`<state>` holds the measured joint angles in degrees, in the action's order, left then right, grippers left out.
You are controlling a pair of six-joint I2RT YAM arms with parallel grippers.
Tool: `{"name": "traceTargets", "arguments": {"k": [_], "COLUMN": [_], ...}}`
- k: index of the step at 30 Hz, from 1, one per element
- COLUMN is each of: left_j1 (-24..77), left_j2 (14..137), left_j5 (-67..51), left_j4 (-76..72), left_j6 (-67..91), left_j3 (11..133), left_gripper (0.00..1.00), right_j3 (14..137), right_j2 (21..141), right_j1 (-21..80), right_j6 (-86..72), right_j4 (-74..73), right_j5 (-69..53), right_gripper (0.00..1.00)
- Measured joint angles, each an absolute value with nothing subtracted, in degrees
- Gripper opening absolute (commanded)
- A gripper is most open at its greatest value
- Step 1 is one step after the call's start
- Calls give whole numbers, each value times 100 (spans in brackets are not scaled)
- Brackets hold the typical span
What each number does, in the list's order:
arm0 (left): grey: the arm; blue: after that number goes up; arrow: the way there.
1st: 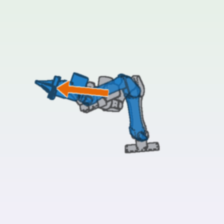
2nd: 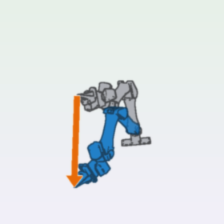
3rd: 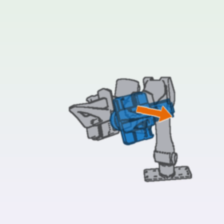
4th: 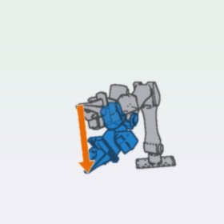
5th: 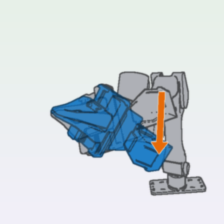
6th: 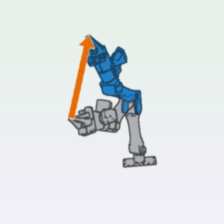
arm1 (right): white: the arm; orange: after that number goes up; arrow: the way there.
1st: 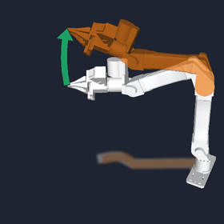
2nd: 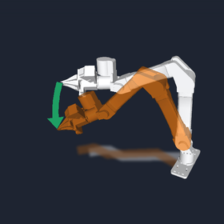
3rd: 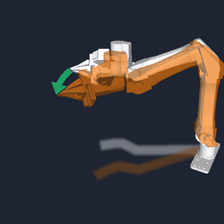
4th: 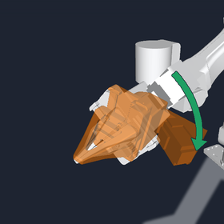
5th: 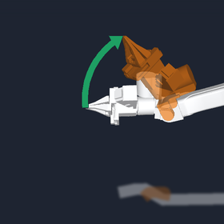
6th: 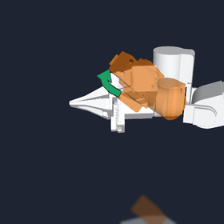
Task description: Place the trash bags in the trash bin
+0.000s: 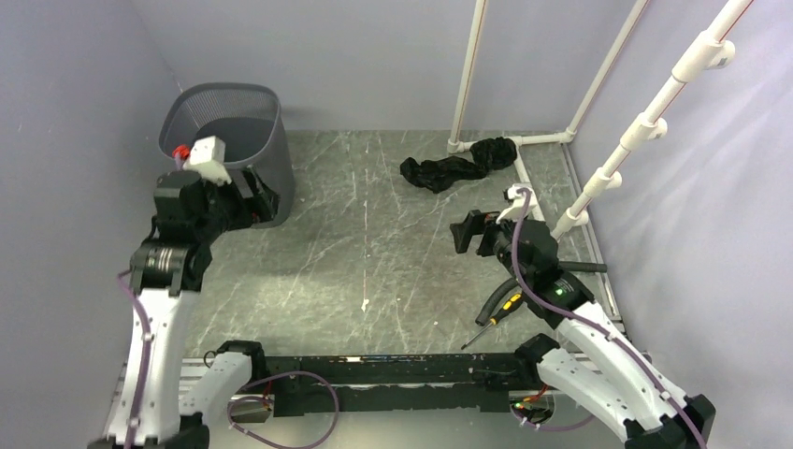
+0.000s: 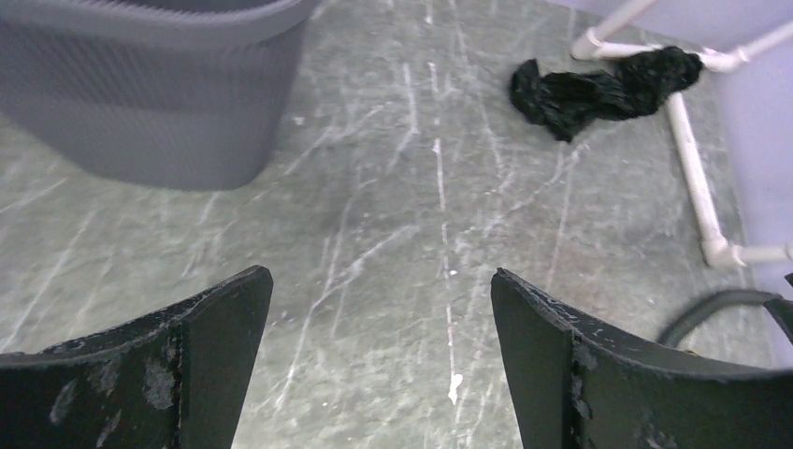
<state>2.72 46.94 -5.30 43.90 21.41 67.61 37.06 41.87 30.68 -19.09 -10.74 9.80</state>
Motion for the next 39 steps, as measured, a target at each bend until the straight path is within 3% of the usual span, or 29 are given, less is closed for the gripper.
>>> {"name": "traceTargets", "arguments": {"k": [8,16,32,39], "left_j1": [276,285,239,128], "left_j2": [6792,7800,8471,9021], "left_j5": [-1306,-1398,-322,-884], "left_j4": [4034,3894,3594,3479], "left_j6": [1431,1009,676,733], "left_j3": [7843,8617,8637,8637], "left_gripper": [93,93,93,93], "right_j3": [3789,3970,4316,4340], "right_j2": [3719,4012,4786,4982], "right_j1": [3068,3068,3068,3068], "right_j6": [-1758,-1763,-2121,-2268], "right_j4": [-1061,-1441,-1782,-1846], "right_j5": [690,722,880,923], "right_gripper": [100,100,100,100]}}
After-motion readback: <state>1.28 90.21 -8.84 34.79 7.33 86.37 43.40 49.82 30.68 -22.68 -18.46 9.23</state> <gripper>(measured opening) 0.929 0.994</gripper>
